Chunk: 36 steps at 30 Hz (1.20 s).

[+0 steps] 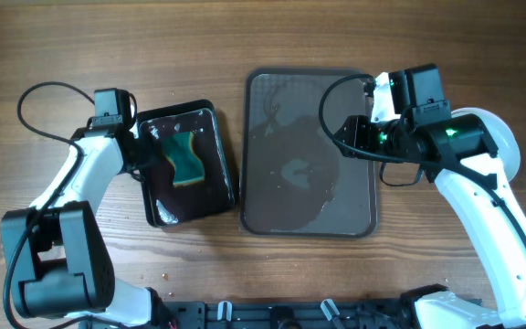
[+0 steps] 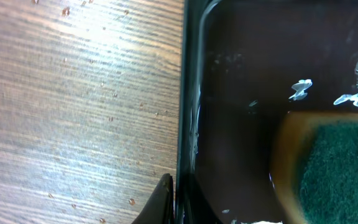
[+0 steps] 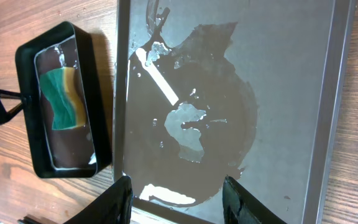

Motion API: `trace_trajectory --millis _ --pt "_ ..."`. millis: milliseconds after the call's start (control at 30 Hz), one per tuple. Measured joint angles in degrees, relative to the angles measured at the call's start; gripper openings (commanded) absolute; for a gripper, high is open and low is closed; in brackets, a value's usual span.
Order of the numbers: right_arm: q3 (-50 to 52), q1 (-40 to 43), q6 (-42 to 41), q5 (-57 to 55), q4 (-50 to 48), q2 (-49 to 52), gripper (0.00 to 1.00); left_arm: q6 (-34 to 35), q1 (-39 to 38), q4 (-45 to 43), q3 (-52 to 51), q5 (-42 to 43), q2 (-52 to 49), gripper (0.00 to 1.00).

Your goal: Clean dirty plates on tray and stack at the side

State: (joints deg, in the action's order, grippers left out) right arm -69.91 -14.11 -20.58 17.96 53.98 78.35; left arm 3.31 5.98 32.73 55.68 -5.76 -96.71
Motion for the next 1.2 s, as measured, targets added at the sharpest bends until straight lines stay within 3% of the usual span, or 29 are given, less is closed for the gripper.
trace_trajectory --millis 1200 --pt "0.0 0.0 -0.2 0.0 -2.7 0.0 0.47 -37.1 0.0 -7.4 0.0 -0.5 -0.1 0.04"
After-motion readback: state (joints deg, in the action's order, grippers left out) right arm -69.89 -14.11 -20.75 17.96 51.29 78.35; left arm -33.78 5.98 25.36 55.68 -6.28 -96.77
